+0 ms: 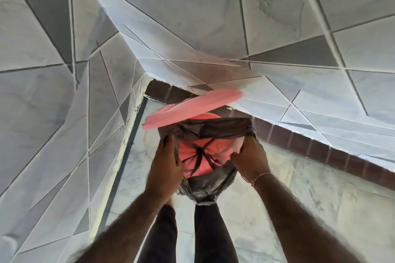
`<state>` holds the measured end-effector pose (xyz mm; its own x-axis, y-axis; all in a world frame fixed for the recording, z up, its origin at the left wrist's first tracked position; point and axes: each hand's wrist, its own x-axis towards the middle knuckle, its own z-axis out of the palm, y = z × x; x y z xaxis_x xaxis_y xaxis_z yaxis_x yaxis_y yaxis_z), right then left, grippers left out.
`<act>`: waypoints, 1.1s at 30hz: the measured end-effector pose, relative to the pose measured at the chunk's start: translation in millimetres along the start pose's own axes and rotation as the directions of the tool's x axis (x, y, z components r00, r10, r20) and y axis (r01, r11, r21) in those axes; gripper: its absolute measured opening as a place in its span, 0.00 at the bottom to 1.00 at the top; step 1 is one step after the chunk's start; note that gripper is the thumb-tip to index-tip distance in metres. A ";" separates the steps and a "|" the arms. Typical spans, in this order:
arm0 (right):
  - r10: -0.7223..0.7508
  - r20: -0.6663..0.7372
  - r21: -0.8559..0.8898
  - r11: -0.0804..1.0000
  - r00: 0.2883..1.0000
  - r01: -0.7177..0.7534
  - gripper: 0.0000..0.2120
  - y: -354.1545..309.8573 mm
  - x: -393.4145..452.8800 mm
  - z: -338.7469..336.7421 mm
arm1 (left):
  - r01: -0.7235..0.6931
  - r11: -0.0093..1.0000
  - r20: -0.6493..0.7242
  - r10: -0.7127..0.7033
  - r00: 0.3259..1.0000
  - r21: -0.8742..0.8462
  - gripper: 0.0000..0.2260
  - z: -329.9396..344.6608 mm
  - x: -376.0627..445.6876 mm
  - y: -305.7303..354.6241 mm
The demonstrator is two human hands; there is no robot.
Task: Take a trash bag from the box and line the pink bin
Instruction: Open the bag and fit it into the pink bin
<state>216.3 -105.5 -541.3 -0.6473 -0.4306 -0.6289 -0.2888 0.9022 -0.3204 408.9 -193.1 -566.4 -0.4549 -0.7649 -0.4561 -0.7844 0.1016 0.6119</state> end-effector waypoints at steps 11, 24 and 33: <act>-0.046 0.102 -0.042 0.998 0.994 0.051 0.25 18.4 9.0 34.5 | 0.063 0.997 0.008 -0.063 0.998 -0.040 0.35 27.9 -5.1 -25.0; 0.080 0.011 -0.008 0.997 0.997 -0.080 0.36 40.9 46.1 41.3 | 0.026 0.995 -0.007 -0.027 1.000 -0.095 0.33 64.0 26.4 -35.8; 0.073 0.116 -0.135 0.989 0.991 -0.057 0.35 84.1 50.7 69.3 | 0.103 0.993 0.034 -0.105 0.994 0.054 0.31 66.8 12.6 -105.1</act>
<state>208.1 -53.2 -649.2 -0.5802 -0.3635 -0.7289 -0.3438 0.9206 -0.1854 457.5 -171.0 -679.6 -0.3840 -0.7495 -0.5392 -0.8487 0.0565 0.5259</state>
